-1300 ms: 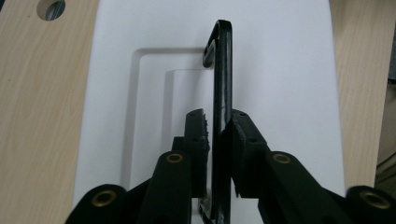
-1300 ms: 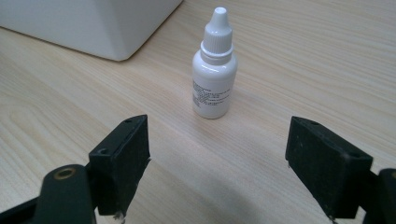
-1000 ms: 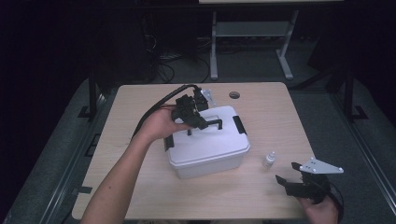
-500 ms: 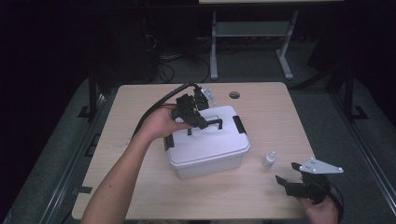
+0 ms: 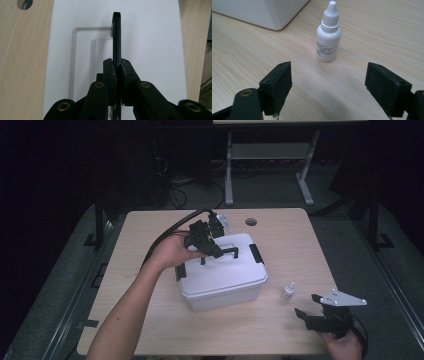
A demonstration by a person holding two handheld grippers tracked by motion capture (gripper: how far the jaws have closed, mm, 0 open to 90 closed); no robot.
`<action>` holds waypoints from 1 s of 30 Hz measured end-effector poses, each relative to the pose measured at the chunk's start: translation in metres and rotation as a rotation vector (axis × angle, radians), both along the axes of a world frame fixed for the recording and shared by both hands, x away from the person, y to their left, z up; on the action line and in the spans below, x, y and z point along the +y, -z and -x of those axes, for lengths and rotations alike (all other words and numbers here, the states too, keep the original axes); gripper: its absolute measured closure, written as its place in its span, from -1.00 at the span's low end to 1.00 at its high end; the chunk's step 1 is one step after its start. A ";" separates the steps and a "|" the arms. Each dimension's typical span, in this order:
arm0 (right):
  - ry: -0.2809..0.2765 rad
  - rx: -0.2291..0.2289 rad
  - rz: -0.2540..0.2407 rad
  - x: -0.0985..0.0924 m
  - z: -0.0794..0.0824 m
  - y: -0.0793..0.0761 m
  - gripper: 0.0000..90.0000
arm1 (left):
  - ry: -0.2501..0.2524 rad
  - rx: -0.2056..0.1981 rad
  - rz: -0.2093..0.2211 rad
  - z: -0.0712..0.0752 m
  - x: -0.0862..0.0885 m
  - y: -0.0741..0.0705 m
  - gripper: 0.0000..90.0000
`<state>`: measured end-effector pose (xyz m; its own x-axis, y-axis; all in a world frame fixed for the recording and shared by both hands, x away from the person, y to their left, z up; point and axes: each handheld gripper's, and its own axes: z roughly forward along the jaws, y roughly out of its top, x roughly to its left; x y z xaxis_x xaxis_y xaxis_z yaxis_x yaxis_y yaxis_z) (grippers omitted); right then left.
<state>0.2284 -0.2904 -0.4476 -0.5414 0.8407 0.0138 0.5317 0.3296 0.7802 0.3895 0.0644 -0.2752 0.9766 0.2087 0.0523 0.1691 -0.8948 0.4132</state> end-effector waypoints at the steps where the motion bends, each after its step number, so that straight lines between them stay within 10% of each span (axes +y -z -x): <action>1: 0.000 -0.001 -0.001 0.000 0.000 0.000 -0.53 | 0.000 -0.002 0.002 0.000 0.000 0.000 0.87; 30: -0.006 0.000 0.008 0.002 -0.001 -0.001 -0.54 | -0.029 -0.057 0.041 0.010 0.025 -0.048 0.87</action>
